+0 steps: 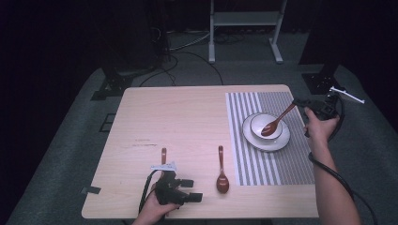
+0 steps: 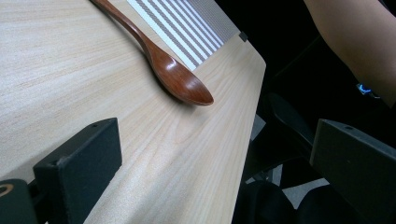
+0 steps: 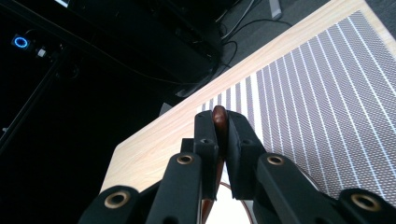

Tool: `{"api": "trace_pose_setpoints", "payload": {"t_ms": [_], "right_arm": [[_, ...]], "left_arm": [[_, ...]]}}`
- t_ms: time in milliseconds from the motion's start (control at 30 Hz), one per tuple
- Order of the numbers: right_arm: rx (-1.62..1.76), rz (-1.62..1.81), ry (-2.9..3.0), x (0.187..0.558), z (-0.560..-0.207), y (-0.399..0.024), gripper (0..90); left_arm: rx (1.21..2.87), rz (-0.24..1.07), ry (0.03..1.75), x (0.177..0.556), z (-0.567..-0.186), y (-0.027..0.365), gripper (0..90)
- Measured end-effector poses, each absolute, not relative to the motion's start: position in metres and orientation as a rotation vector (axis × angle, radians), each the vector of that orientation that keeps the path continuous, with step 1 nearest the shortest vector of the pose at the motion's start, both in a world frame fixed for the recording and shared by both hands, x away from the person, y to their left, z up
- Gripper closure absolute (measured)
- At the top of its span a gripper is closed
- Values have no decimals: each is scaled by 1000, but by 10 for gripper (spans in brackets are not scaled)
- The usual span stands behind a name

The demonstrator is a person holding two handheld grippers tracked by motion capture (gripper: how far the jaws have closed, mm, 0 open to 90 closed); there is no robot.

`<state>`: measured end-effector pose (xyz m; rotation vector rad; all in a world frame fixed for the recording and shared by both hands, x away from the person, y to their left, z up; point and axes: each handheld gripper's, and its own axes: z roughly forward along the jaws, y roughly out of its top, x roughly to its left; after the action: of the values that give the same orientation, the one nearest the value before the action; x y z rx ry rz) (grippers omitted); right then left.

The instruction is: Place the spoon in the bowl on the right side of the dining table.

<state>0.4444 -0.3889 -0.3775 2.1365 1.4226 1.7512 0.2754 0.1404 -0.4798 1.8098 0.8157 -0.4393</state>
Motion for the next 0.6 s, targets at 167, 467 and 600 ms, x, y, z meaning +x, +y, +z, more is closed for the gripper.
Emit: {"api": "trace_pose_setpoints", "payload": {"t_ms": [167, 467, 600], "right_arm": [[2141, 1741, 1401, 444, -379, -392, 833], [2145, 1715, 1382, 442, -383, -396, 832], [2147, 1698, 1384, 442, -387, -396, 832]], "left_arm": [[1810, -439, 815, 275, -480, 140, 9], [1811, -440, 814, 276, -480, 140, 9], [1811, -439, 815, 276, -480, 140, 9]]}}
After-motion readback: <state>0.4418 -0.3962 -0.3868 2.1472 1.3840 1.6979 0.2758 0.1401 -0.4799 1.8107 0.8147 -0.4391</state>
